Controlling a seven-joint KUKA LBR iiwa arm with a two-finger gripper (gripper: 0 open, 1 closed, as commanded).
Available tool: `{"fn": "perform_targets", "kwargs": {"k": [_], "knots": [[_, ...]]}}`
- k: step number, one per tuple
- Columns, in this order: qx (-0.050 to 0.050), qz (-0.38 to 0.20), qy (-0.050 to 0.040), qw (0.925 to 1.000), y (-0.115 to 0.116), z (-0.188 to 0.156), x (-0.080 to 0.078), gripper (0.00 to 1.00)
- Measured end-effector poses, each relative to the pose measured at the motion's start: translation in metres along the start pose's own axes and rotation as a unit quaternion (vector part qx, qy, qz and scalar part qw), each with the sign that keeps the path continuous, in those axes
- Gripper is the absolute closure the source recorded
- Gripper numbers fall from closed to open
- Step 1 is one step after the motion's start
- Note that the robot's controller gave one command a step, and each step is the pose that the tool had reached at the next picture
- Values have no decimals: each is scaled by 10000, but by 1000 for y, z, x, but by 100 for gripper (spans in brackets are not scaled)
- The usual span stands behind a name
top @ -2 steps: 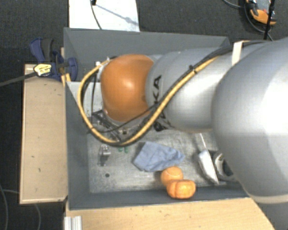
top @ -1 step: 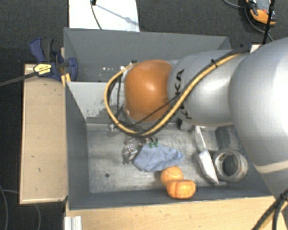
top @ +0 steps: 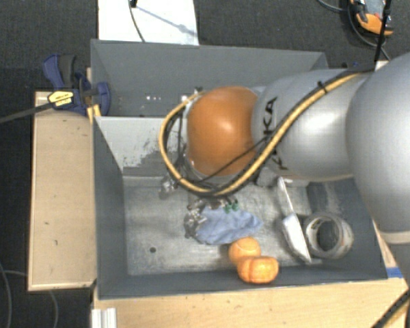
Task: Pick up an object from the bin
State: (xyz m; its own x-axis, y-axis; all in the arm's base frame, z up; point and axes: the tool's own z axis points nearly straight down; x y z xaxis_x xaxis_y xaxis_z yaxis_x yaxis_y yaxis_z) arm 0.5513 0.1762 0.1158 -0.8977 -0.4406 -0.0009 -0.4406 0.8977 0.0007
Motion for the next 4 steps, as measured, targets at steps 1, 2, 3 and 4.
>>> {"fn": "perform_targets", "kwargs": {"k": [1,2,3,4], "knots": [[1,-692,-10,9976,-55,7,16,0],[7,-1634,-5,9866,-84,45,10,0],[-4,-802,-10,9968,-106,42,33,100],[-4,-802,-9,9968,-106,42,33,100]]}}
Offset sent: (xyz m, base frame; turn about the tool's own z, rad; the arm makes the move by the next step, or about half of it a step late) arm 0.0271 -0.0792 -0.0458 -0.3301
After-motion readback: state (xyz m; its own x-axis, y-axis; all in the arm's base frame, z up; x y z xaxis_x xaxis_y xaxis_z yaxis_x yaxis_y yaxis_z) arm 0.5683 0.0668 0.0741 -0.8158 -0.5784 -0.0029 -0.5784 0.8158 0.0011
